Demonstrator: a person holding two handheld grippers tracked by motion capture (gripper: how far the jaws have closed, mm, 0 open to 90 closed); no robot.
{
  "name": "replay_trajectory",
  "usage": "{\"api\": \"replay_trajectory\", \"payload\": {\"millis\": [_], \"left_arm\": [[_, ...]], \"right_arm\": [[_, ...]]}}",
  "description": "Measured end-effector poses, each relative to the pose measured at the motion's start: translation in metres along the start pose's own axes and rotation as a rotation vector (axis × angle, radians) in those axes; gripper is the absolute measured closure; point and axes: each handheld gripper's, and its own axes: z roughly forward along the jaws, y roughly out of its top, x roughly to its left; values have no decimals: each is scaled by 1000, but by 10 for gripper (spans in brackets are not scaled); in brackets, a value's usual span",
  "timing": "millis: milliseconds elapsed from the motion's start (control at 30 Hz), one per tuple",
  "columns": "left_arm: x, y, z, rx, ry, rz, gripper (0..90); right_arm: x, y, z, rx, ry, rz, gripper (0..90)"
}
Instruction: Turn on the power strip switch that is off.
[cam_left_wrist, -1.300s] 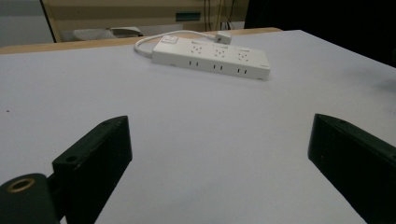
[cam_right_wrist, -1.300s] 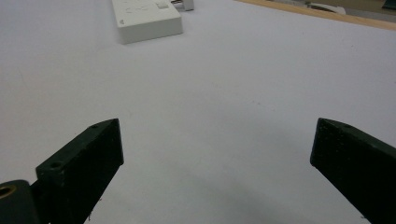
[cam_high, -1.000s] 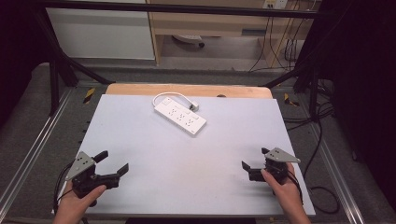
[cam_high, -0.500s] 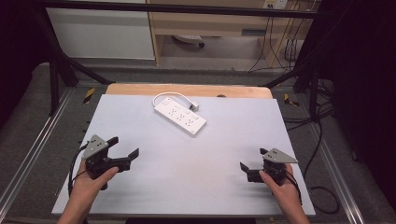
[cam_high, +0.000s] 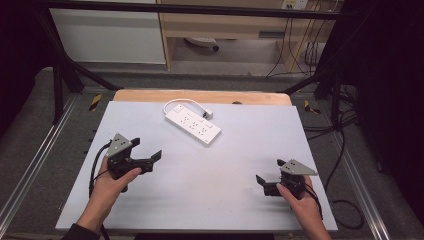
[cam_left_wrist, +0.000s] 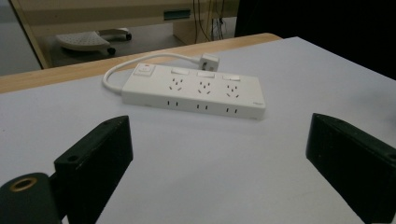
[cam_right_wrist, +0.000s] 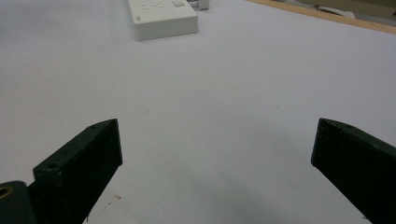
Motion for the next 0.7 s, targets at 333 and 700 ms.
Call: {"api": "replay_trajectory", "payload": {"millis": [333, 700], "left_arm": [[-4, 13, 18, 14, -22, 11, 71], [-1, 24, 45, 22, -14, -21, 84]], "right_arm": [[3, 1, 0, 1, 2, -10, 22], [4, 3, 0, -17, 6, 22, 23]]}}
